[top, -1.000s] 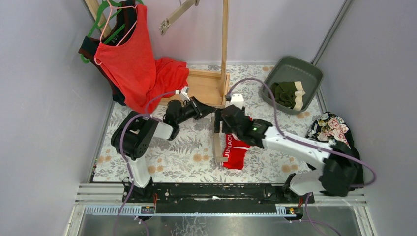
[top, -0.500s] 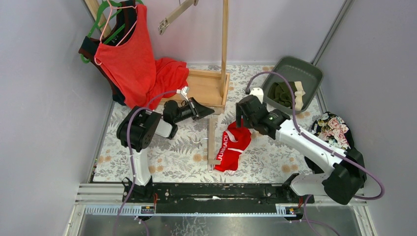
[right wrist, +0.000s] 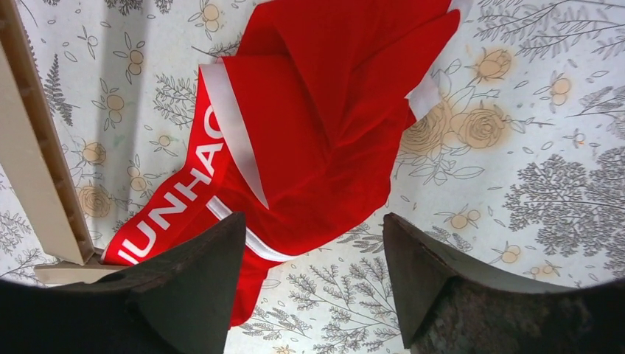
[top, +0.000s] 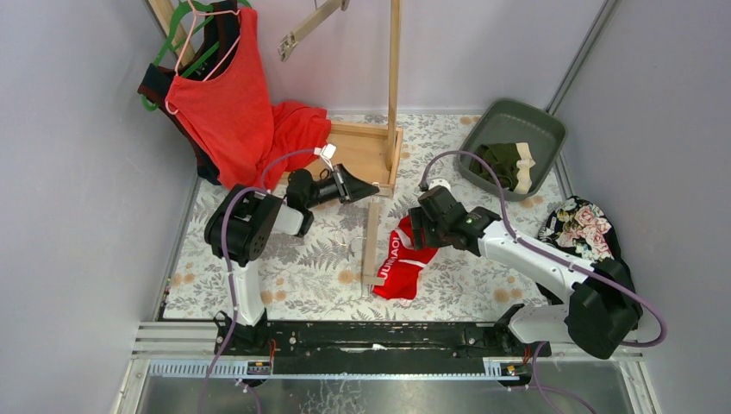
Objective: Clip the underwear to the hanger
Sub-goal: Clamp the underwear onto the hanger.
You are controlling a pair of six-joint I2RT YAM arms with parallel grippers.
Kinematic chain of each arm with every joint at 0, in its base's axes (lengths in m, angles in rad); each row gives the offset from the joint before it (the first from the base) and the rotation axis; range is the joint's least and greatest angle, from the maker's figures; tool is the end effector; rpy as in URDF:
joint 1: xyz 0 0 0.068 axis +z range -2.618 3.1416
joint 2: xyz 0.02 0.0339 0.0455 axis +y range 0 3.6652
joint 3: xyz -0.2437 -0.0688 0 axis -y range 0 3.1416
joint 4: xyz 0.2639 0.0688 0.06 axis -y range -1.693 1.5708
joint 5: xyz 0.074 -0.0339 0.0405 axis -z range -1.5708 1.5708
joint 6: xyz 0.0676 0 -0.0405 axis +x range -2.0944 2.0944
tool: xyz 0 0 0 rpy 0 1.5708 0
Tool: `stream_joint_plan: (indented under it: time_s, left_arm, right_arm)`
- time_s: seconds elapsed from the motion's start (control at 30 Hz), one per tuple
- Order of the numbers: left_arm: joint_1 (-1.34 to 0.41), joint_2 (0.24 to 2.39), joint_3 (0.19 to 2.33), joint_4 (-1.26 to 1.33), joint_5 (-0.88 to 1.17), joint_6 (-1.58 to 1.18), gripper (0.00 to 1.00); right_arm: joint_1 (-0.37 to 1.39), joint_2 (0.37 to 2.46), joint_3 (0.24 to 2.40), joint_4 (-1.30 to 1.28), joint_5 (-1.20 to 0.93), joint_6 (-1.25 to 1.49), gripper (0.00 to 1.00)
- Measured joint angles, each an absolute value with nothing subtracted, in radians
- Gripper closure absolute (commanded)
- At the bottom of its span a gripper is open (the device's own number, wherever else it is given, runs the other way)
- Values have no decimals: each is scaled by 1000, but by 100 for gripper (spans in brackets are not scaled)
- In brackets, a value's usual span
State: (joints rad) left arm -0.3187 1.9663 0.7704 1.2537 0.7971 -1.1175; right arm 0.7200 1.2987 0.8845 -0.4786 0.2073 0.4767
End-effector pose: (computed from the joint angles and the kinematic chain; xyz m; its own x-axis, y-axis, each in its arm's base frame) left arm 0.3527 -0.1673 0.1218 -0.7825 -0.4033 -0.4744 0.4422 0.1763 -0.8794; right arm 0.2408 0.1927 0.1878 -0.7718 -0.0797 -0.6309 -0.2184 0.9650 0.1454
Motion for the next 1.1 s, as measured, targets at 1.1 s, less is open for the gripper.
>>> stream_joint_plan:
  time_s: [1.1]
  left_arm:
    - [-318, 1981, 767, 1267, 808, -1126, 100]
  right_arm:
    - [687, 1203, 878, -423, 257, 683, 26]
